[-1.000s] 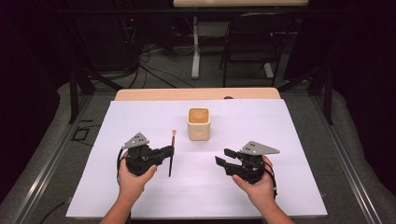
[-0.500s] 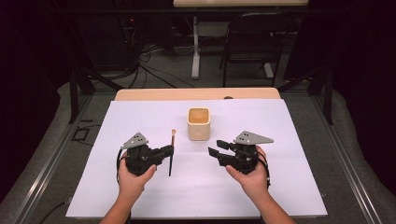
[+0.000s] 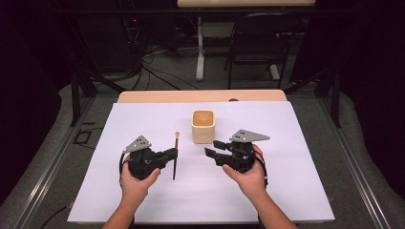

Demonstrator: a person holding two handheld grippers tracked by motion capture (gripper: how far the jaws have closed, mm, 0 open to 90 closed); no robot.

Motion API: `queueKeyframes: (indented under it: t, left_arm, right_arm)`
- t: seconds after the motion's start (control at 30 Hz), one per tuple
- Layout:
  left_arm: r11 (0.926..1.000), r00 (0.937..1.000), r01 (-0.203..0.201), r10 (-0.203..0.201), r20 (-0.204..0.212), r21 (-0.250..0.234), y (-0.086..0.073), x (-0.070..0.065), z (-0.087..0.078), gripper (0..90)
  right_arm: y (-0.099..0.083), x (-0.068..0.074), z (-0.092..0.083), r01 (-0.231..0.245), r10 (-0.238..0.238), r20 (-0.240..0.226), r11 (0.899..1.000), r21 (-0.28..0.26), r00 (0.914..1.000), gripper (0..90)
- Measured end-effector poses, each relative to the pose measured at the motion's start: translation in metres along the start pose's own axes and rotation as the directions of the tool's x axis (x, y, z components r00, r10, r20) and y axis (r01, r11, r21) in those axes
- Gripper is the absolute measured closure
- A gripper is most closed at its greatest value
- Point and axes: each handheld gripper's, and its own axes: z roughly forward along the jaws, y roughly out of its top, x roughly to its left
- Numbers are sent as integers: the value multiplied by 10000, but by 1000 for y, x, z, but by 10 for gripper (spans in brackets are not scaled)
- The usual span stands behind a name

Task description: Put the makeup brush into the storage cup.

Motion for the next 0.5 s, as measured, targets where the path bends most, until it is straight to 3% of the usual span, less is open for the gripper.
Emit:
queueKeyframes:
  t: [0.33,0.37,0.4,0.5]
  left_arm:
    - [9996,9999,-31,34,130,-269,0,-1,-1,833]
    - [9997,10000,-18,20,95,-242,0,-2,-1,833]
    - [9998,9999,-66,69,123,-196,-1,-2,-1,834]
    - [9998,9999,-69,71,79,-182,-2,-4,2,834]
  right_arm:
    - [-1,0,-1,-26,26,-13,10000,-31,10000,549]
    - [-2,1,2,-93,92,-27,9994,-327,10000,553]
    - [-2,0,-1,-70,70,-32,10000,45,10000,554]
    - [-3,-2,-1,-103,103,-49,9999,25,9999,559]
